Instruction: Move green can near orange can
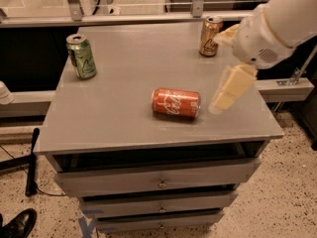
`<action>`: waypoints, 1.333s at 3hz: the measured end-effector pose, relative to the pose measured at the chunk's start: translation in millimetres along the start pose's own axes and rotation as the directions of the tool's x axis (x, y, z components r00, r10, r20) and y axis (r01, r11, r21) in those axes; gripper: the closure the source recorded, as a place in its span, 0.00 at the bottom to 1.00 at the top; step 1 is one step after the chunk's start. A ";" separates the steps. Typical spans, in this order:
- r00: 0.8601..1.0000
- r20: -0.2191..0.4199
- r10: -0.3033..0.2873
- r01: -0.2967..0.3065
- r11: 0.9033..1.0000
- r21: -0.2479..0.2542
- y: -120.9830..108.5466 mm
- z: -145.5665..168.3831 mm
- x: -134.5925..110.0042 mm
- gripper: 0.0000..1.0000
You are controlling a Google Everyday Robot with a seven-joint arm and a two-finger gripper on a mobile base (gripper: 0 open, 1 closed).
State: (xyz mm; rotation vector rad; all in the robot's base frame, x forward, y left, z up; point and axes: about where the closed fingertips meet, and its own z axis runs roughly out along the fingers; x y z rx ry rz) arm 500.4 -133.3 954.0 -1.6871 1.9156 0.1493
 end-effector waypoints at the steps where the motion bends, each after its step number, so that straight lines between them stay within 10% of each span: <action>1: 0.987 0.159 -0.009 0.006 1.000 0.021 -15.7 49.5 -59.0 0.00; 3: 0.985 0.173 -0.009 0.003 0.999 0.038 -19.7 53.3 -62.5 0.00; 4: 0.959 0.282 0.022 -0.032 0.999 0.032 -28.4 100.3 -94.4 0.00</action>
Offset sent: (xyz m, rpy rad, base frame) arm 0.0235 0.0560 -0.0116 0.1119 -0.0195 0.0421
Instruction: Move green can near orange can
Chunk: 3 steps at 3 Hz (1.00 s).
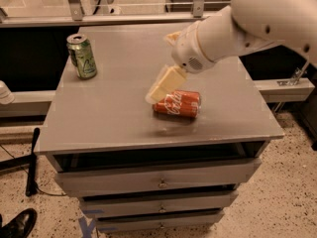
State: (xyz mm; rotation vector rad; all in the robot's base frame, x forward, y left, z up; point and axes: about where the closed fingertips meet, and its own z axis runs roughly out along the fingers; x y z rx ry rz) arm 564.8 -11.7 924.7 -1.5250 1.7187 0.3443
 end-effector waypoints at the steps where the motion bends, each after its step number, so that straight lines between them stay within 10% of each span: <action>1: 0.990 0.138 0.041 -0.042 0.999 0.007 -14.6 71.0 -34.0 0.00; 3: 0.942 0.331 0.063 -0.086 0.995 0.054 -64.9 166.4 -95.4 0.00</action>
Offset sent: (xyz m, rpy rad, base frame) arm 0.1382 0.1893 -0.0215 0.4227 -0.0952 -0.0018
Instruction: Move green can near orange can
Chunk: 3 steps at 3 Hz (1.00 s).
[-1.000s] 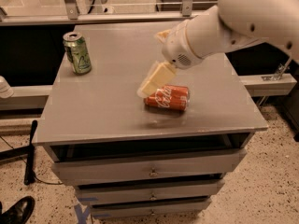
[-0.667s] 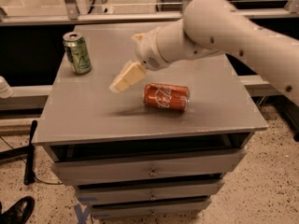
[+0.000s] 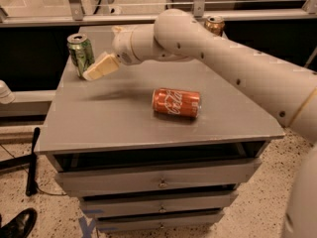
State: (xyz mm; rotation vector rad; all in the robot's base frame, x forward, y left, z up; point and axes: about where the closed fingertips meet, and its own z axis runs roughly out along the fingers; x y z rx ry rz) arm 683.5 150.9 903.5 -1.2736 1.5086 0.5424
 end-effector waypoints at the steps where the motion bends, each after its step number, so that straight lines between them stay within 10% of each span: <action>1: 0.998 0.051 0.036 -0.037 0.999 0.008 -14.6 35.7 -6.1 0.00; 3: 0.991 0.045 0.127 -0.126 0.992 -0.020 -14.1 68.4 -3.4 0.41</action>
Offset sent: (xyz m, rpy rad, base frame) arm 0.0531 0.0780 -0.0146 0.1284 0.1155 -0.0091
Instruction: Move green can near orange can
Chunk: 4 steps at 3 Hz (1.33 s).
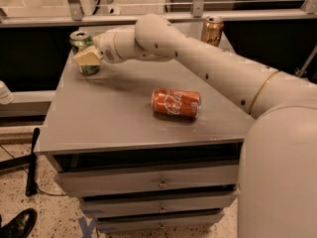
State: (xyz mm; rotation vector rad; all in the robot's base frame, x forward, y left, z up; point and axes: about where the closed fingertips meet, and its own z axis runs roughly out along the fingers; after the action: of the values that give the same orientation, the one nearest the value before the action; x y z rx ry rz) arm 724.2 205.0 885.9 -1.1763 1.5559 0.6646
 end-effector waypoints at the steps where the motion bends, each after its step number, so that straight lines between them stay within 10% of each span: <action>1: 0.999 -0.042 0.026 -0.025 0.999 0.021 -6.0 -23.4 17.1 0.65; 3: 0.989 -0.140 0.039 -0.006 0.974 0.225 -61.3 -164.3 55.6 1.00; 4: 0.980 -0.192 0.062 0.012 0.932 0.364 -96.1 -268.4 75.4 1.00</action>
Offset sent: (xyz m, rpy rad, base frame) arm -0.0079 -0.2040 0.0108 -0.1306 -0.0036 -0.2655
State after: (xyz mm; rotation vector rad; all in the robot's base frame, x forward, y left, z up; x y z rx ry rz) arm 707.0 -88.1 914.5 -0.9640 1.7750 0.2591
